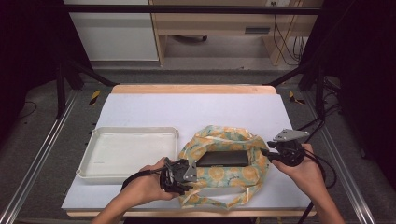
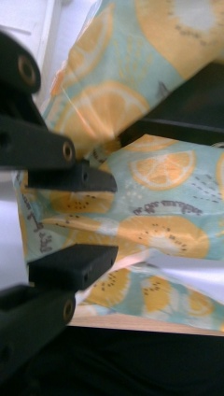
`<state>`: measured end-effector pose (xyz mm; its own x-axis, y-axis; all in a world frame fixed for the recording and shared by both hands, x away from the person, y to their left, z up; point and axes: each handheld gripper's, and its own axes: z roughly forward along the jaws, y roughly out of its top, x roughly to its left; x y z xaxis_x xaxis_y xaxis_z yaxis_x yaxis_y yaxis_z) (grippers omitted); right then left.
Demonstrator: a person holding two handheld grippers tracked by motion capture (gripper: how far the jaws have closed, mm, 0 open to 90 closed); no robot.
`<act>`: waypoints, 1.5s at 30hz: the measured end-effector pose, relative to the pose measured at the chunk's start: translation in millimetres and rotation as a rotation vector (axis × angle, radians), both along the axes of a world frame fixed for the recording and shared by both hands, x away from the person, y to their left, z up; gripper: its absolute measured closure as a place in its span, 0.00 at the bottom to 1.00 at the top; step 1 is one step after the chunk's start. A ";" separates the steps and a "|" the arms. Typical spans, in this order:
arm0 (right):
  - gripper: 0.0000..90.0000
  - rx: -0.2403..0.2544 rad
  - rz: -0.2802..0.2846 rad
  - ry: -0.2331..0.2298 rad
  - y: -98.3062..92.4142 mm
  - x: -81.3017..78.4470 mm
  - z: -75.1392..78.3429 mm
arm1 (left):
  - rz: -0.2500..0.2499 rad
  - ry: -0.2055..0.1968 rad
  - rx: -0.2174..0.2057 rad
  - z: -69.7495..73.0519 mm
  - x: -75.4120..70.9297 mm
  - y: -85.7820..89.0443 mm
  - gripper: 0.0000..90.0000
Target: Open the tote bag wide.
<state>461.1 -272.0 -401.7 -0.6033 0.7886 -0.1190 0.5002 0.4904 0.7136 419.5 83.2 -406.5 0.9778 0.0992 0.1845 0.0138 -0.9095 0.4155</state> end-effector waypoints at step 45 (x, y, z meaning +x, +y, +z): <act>0.51 -0.069 0.216 0.109 50.0 -44.3 -49.8 | 0.307 -0.072 -0.054 17.1 80.2 -24.8 0.63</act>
<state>416.8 -222.0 -451.6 -0.7691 0.6323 -0.0931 0.4510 0.6402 0.6219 499.6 58.4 -389.5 0.8853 0.3992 0.2386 0.2531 -0.8439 0.4730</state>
